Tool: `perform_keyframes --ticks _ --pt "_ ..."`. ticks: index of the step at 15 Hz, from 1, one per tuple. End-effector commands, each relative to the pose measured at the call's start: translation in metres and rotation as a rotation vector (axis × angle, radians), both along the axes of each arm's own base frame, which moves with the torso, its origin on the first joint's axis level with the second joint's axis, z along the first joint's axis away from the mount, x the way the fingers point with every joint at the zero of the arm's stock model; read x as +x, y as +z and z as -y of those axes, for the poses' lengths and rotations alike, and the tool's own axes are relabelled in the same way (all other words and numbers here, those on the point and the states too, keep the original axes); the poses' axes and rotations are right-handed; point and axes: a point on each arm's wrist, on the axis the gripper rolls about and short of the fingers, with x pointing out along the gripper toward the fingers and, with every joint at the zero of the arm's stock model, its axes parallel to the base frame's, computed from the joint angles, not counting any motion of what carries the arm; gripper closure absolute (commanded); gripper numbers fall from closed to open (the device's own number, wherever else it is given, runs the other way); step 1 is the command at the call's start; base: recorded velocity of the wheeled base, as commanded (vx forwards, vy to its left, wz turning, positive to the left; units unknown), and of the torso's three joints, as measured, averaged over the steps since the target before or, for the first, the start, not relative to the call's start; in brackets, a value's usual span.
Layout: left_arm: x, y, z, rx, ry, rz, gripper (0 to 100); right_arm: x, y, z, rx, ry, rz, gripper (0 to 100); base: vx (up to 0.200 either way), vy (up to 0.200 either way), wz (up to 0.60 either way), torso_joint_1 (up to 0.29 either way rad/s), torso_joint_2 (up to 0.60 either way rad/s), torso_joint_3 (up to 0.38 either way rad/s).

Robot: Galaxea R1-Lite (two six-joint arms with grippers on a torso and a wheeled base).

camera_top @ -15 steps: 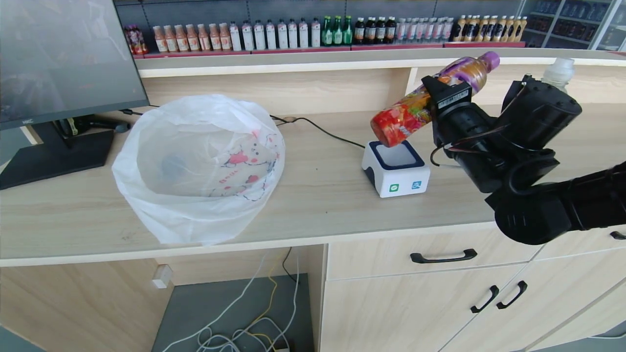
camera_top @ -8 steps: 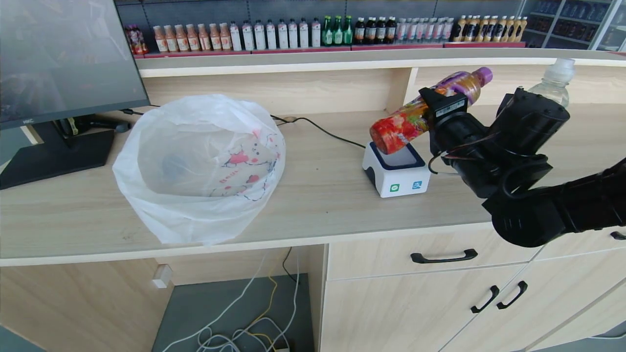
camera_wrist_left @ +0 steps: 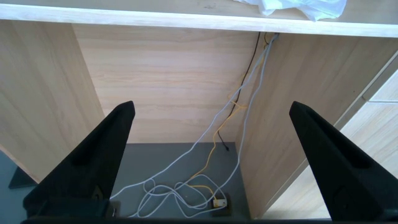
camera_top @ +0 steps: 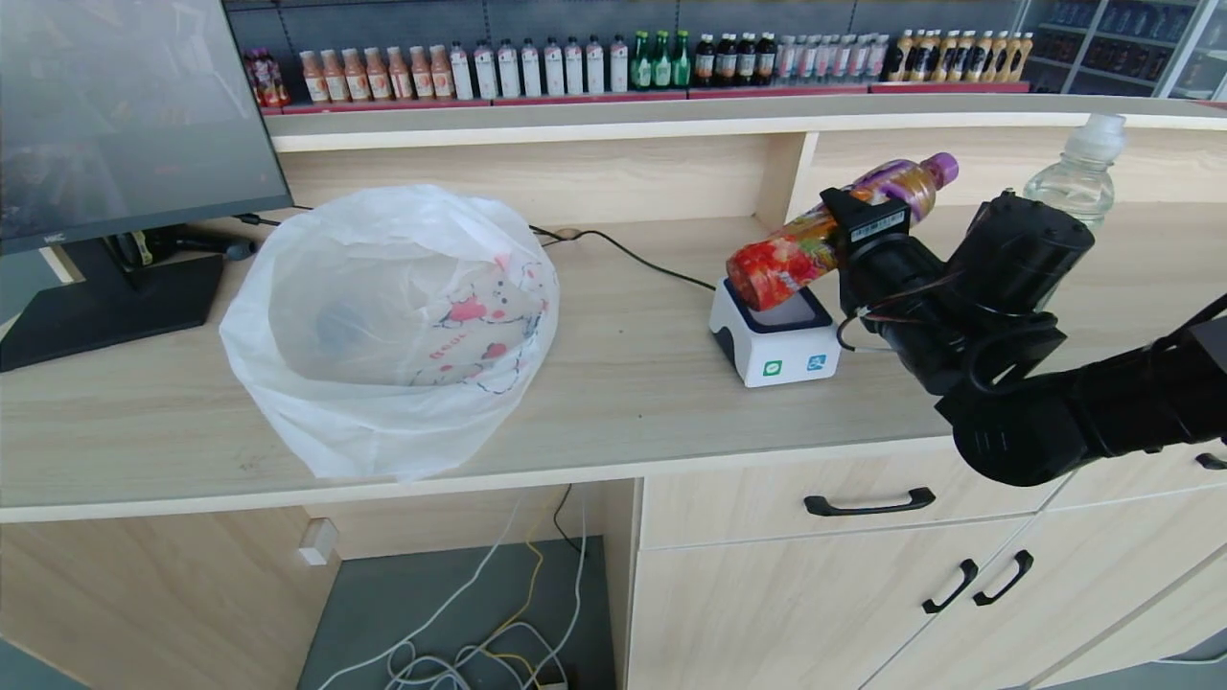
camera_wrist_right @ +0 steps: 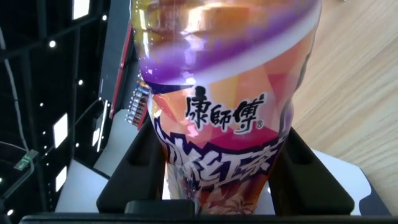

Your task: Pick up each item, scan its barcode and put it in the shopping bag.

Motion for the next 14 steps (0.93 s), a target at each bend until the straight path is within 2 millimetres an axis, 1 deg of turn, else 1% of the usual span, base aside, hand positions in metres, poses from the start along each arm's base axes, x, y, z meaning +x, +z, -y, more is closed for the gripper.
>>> perform_keyframes --ticks 1,6,9,14 --pt "0.0 0.0 0.0 -0.001 0.002 0.0 0 0.0009 -0.0026 -0.0009 0.0 0.003 -0.006 100 0.0 0.0 0.0 0.0 0.0 0.0" --pt "0.0 0.0 0.0 -0.001 0.0 0.0 0 0.0009 -0.0024 -0.0008 0.031 0.008 -0.009 100 0.0 0.0 0.0 0.0 0.0 0.0" --pt "0.0 0.0 0.0 -0.001 0.0 0.0 0 -0.0017 -0.0056 -0.0004 0.026 0.008 -0.022 100 0.0 0.0 0.0 0.0 0.0 0.0" --pt "0.0 0.0 0.0 -0.001 0.002 0.0 0 -0.0027 -0.0038 -0.0007 0.032 0.009 -0.002 100 0.0 0.0 0.0 0.0 0.0 0.0"
